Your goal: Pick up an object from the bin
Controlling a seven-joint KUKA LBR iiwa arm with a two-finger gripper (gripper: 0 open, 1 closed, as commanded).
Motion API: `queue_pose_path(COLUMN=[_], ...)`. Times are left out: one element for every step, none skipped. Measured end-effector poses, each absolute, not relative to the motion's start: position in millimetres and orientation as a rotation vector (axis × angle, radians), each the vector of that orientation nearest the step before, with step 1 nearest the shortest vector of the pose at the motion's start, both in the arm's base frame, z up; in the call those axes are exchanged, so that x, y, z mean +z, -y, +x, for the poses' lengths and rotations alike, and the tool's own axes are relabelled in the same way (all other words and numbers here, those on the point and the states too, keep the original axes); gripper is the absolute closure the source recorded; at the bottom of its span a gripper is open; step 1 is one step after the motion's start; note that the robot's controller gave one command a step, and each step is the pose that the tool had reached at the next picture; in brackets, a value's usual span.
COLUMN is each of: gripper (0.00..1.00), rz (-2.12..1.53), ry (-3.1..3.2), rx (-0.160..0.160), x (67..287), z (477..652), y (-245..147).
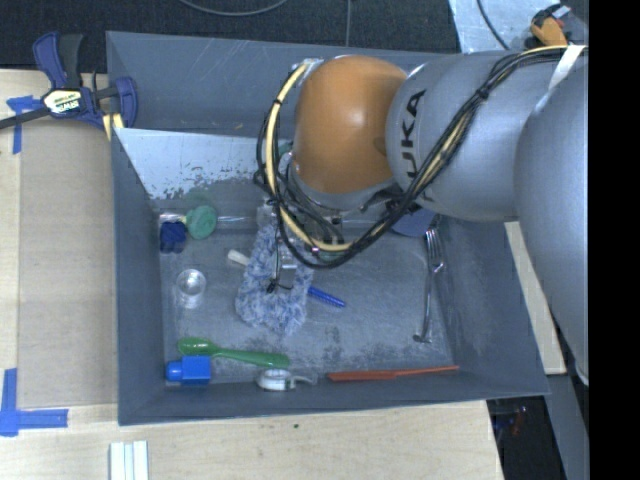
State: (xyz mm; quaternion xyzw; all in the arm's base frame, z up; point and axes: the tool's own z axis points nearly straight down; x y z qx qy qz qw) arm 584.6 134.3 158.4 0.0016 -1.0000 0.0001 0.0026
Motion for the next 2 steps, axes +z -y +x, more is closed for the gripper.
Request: queue_pose_path(gripper=[0.0, 0.0], rz=[-0.001, 0.581], ry=[3.145, 3.086], rx=[-0.002, -0.001], x=[163, 72], z=[586.5, 611.3], y=[-134, -96])
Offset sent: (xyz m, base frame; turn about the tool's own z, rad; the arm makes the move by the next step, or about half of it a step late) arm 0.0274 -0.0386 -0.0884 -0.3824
